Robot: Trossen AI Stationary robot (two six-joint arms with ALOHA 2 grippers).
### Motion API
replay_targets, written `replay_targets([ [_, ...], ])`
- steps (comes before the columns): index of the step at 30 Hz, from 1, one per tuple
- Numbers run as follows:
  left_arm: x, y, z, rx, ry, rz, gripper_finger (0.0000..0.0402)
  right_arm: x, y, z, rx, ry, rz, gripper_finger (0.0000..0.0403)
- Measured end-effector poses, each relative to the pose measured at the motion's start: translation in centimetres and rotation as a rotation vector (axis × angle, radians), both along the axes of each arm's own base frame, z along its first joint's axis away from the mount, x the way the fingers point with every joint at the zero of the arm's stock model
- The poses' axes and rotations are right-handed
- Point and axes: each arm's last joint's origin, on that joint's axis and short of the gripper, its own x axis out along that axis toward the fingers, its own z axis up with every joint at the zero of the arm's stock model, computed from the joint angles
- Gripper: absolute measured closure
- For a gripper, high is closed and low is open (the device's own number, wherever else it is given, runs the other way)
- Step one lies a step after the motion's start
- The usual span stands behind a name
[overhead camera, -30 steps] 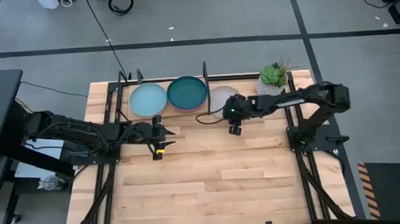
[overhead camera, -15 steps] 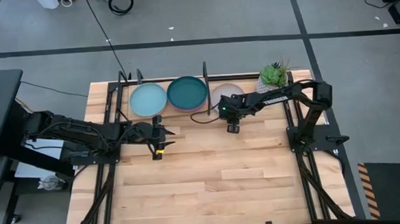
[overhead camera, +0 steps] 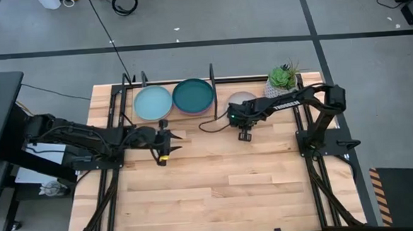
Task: Place and stack plates onto a shelf
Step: Stack the gray plate on top of the light blue plate
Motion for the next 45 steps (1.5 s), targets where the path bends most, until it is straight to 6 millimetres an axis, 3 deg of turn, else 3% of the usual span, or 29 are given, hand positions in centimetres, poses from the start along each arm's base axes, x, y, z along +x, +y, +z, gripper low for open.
replay_targets([
  [6,0.5,-0.5,0.7,0.090,-0.078,-0.072,0.0242,-0.8,2.7,1.5,0.078,0.031,0.013,0.0378],
  [14,2.1,-2.1,-1.3,0.293,-0.025,-0.094,0.0227,-1.4,7.3,5.6,0.353,-0.166,0.227,0.0383],
  [20,4.0,-3.4,-1.6,0.425,-0.071,-0.111,0.0181,-1.4,9.1,7.7,0.378,-0.301,0.289,0.0382],
  [28,7.8,-4.0,-0.1,0.452,-0.070,-0.124,0.0153,-0.5,10.8,8.3,0.436,-0.414,0.393,0.0383],
  [39,10.8,-3.5,-1.1,0.434,0.012,-0.169,0.0174,0.4,12.3,9.2,0.438,-0.556,0.551,0.0383],
  [45,10.8,-3.5,-1.1,0.433,0.016,-0.172,0.0242,0.7,12.8,9.5,0.393,-0.607,0.633,0.0383],
])
